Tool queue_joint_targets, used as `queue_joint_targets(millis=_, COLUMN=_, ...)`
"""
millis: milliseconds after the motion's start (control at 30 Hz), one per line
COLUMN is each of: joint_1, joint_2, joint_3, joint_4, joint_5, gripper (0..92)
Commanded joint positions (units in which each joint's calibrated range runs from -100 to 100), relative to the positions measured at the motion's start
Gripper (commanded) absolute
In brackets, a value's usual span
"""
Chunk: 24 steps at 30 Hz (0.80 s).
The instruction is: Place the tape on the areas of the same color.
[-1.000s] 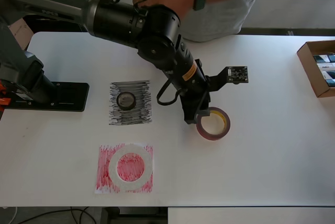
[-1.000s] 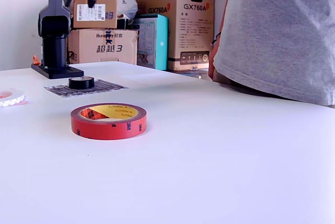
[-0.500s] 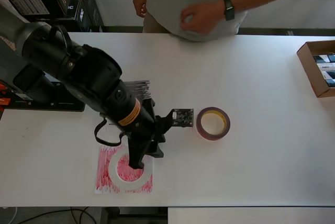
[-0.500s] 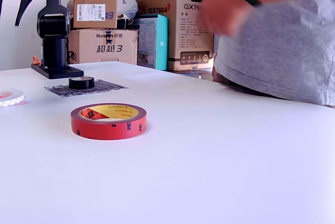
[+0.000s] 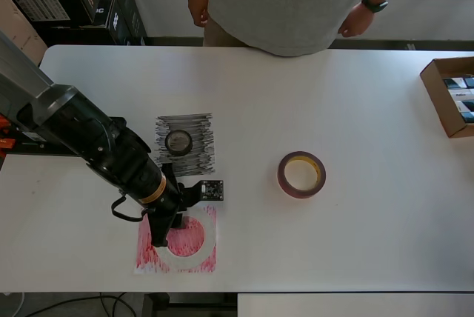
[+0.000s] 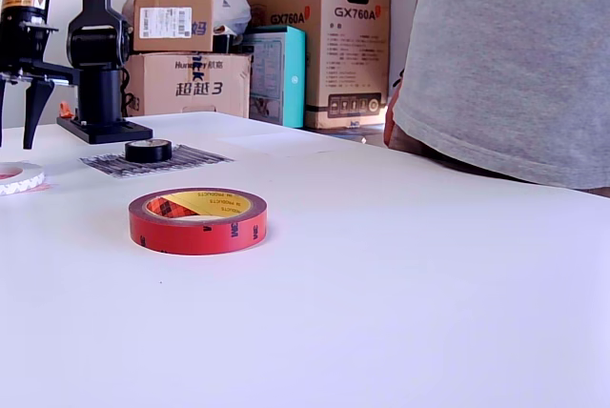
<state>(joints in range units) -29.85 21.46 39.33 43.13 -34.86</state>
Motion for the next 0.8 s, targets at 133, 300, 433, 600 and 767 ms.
queue_joint_targets(millis=133, joint_1=0.43, joint_2=2.96, joint_3=-2.11, joint_4=0.27, joint_5=0.16, gripper=43.2)
queue_joint_targets(millis=300, joint_1=1.29, joint_2=3.05, joint_3=-1.75, joint_4=0.27, joint_5=0.32, gripper=43.6)
queue_joint_targets(millis=433, joint_1=1.69, joint_2=3.05, joint_3=-2.02, joint_4=0.27, joint_5=0.65, gripper=43.8)
queue_joint_targets(millis=600, joint_1=1.69, joint_2=3.05, joint_3=-2.02, joint_4=0.27, joint_5=0.4, gripper=43.9)
queue_joint_targets(millis=767, joint_1=2.16, joint_2=3.05, joint_3=-2.11, joint_4=0.35, joint_5=0.32, gripper=43.9)
